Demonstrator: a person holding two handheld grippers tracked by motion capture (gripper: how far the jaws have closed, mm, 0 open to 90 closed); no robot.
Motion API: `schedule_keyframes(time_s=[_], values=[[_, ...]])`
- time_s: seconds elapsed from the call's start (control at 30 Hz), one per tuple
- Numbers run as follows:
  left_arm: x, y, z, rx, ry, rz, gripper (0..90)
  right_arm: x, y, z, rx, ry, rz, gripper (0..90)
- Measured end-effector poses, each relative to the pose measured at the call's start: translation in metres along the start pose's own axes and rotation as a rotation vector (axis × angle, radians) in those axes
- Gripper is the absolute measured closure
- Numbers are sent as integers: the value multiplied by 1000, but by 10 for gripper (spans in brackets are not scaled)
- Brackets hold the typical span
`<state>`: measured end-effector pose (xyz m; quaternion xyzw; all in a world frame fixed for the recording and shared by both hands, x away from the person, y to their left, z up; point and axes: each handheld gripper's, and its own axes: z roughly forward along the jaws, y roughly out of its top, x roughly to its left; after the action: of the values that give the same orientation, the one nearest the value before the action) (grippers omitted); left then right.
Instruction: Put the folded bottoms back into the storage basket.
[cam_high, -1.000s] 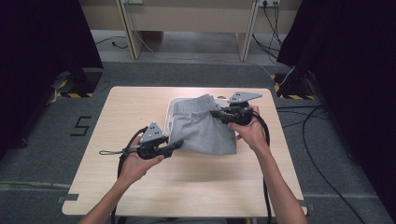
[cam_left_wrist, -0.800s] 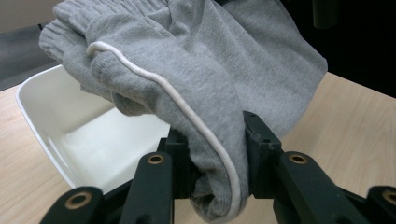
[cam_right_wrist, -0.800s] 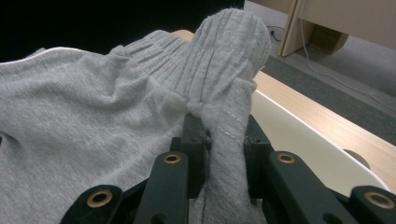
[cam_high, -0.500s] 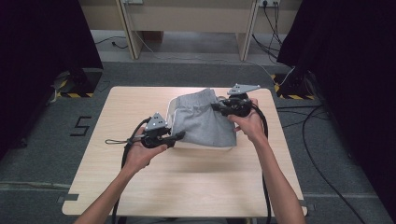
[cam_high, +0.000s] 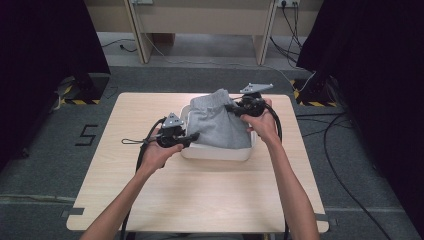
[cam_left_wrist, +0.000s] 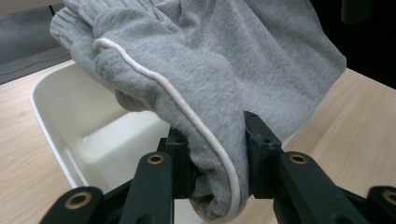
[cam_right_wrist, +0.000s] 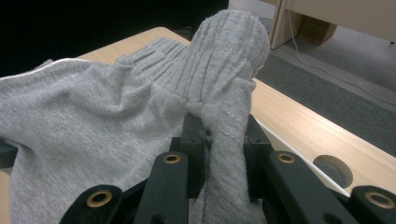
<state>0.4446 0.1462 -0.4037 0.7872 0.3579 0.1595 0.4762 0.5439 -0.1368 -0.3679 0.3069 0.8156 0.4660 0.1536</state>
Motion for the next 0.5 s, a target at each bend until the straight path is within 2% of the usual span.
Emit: schedule_keyframes(time_s=[0.2,0.37,0.5], values=[[5,2,11,14,10,-9,672,-7,0,7,11,-10,7,765],[8,-1,22,48,18,-6,672,-15,-7,16,37,-16,29,764],[10,-5,31,77,15,-13,671,-17,-12,22,64,-22,27,764]])
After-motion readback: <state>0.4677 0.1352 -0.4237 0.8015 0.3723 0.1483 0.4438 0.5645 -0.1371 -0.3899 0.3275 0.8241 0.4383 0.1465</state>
